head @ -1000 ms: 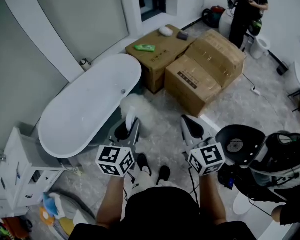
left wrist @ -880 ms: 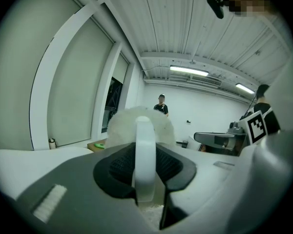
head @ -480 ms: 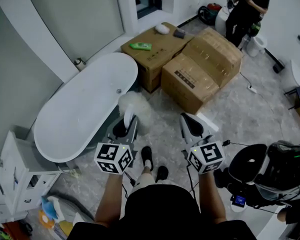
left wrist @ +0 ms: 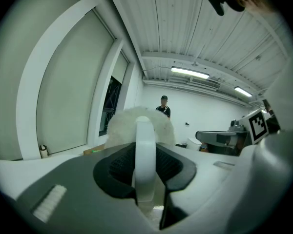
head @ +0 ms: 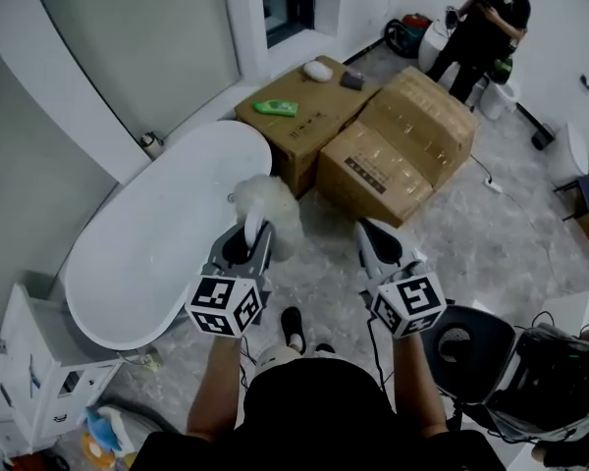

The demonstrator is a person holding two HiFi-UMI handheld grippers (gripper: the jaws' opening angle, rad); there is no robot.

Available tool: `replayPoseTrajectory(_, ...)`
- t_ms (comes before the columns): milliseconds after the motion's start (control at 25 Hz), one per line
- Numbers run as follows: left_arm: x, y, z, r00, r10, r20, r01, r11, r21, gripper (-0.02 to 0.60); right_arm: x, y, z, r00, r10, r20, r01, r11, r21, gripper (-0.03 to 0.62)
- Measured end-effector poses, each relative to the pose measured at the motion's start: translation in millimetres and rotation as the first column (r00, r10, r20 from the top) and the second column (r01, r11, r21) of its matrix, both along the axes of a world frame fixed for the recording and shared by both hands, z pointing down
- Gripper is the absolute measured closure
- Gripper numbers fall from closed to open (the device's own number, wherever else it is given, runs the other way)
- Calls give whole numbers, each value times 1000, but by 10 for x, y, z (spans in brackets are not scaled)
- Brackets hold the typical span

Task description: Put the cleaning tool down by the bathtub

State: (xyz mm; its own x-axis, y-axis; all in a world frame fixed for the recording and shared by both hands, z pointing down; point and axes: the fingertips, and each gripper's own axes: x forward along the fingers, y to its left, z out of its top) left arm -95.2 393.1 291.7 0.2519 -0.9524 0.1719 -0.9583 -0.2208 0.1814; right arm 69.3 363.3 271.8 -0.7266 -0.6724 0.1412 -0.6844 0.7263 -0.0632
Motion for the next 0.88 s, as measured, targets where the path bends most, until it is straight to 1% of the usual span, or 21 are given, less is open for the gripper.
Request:
replayPoseTrajectory(240,-259,-461,14,1000,30,0,-30,1000,-3,492,-276,-402,-16,1000,21,3,-21,1000,2,585)
replayPoseTrajectory(400,-381,-562,93,999,54,1,-54,999,-4,492,-408,-469,66,999,43,3,-43,999,-1,585)
replayPoseTrajectory(520,-472,-658,130,998,56,-11,-56,998,-14,492,-492,-542,95,999,53,2,-53,998,-15,585)
replayPoseTrajectory(880,-537,-1020,217,998,63,-30,-65,997,-41,492,-572,-890,128,998,56,-11,-56,998,-33,585)
